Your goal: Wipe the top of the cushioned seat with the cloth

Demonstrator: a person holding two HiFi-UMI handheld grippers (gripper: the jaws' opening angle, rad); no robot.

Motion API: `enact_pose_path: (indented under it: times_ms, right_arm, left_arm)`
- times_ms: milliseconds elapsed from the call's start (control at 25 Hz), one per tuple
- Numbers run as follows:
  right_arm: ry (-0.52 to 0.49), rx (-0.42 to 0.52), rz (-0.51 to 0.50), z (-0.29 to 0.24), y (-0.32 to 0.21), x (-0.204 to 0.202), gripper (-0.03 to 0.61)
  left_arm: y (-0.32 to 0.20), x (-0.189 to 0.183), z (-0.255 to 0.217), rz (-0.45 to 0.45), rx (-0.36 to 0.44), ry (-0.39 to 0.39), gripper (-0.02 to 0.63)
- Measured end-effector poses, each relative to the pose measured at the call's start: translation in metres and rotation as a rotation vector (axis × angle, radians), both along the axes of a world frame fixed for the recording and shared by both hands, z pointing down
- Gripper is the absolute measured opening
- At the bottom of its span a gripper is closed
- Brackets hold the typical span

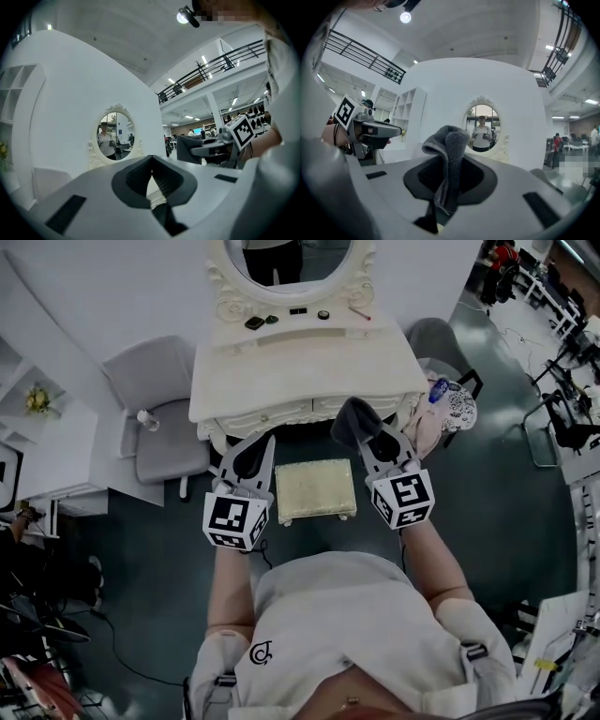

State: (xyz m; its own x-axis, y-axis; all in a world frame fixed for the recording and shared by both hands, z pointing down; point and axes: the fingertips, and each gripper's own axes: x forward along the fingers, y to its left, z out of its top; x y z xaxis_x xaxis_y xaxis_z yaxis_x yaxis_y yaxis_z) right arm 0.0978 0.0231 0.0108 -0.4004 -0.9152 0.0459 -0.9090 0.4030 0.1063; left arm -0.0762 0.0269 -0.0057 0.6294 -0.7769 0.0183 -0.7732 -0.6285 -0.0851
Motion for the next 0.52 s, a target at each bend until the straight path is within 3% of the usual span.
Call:
enact_pose_path:
  times_ms: [520]
  right_arm:
    - [0.023,-0.012,0.014,0.012,0.008,0.001,0.066]
  left_arm:
    - [0.003,-0.003,0.009,-0.009,-0.015,-0.003,0.012]
